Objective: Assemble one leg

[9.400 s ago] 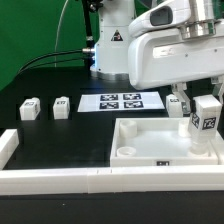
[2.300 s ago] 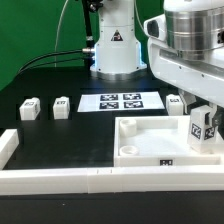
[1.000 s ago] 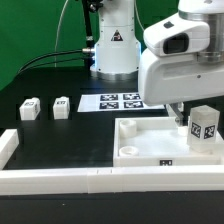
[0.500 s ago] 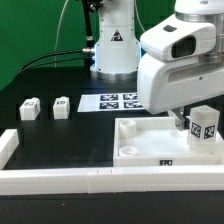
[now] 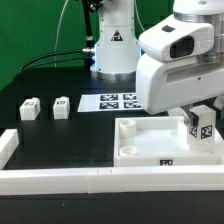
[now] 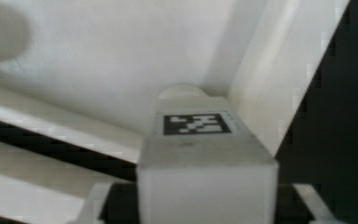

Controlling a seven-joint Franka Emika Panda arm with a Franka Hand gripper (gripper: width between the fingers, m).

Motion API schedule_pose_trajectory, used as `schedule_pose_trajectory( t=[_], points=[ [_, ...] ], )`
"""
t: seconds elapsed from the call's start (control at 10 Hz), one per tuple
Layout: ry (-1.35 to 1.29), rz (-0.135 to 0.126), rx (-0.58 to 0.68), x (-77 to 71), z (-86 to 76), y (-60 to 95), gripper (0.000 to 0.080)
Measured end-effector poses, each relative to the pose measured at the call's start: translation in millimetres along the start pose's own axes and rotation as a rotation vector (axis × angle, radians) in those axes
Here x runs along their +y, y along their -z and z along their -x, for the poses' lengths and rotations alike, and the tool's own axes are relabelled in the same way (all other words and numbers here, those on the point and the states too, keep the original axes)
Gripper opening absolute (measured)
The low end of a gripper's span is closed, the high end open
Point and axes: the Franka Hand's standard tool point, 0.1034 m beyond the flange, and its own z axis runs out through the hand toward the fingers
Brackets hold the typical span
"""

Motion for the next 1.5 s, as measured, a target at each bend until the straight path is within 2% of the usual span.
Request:
schedule_pose_trajectory(
  t=[0.2,0.3,0.4,0.7,1.5],
  points=[
    [-0.047,-0.001,0.0,0.2,0.0,0.0,0.0293],
    [-0.158,-0.005,0.001,0.8,0.1,0.0,0.0293],
    [-0.31,-0.019,0.003,2.4,0.2,-0.1,0.0293],
    [-0.665,-0.03,0.037,3.1,2.0,-1.5,0.0294],
    [-1.416,-0.066,0.023,4.5,1.3,-1.9,0.0294]
  ],
)
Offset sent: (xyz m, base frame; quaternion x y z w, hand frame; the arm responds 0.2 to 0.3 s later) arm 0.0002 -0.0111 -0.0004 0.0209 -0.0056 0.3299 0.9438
